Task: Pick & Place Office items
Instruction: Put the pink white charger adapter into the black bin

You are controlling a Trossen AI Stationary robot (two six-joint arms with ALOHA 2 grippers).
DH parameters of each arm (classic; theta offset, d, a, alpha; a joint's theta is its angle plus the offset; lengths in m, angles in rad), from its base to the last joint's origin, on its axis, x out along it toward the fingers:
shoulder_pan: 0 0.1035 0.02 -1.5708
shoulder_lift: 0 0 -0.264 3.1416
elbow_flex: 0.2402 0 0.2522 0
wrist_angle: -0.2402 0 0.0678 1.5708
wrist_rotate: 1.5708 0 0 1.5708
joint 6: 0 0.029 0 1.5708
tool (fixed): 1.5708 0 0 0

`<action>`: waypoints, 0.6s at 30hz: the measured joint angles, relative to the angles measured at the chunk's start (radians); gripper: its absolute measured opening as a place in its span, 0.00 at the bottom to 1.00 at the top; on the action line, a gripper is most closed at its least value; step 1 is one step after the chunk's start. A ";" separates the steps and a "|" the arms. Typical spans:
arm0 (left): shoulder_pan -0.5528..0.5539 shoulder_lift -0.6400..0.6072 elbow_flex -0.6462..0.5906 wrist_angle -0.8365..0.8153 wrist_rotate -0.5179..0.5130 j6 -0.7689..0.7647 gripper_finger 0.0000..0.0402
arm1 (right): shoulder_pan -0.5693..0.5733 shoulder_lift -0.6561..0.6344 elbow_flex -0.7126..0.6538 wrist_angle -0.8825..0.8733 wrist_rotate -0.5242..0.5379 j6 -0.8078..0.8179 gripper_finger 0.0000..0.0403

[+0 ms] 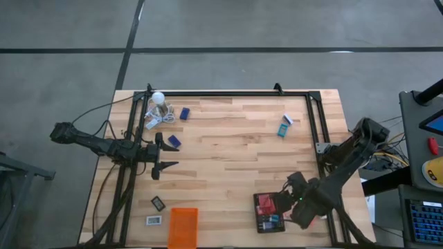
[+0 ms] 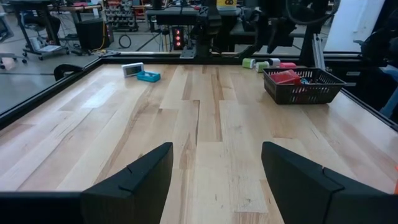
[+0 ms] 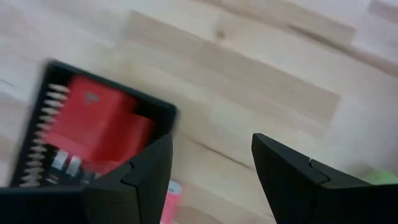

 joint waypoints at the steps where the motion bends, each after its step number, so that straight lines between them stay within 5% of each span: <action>1: 0.000 0.000 0.000 0.000 0.000 0.000 0.63 | 0.009 -0.009 -0.017 0.002 -0.013 0.021 0.54; 18: 0.000 0.000 0.000 0.000 0.000 0.000 0.63 | 0.039 0.023 -0.064 0.159 -0.158 0.155 0.54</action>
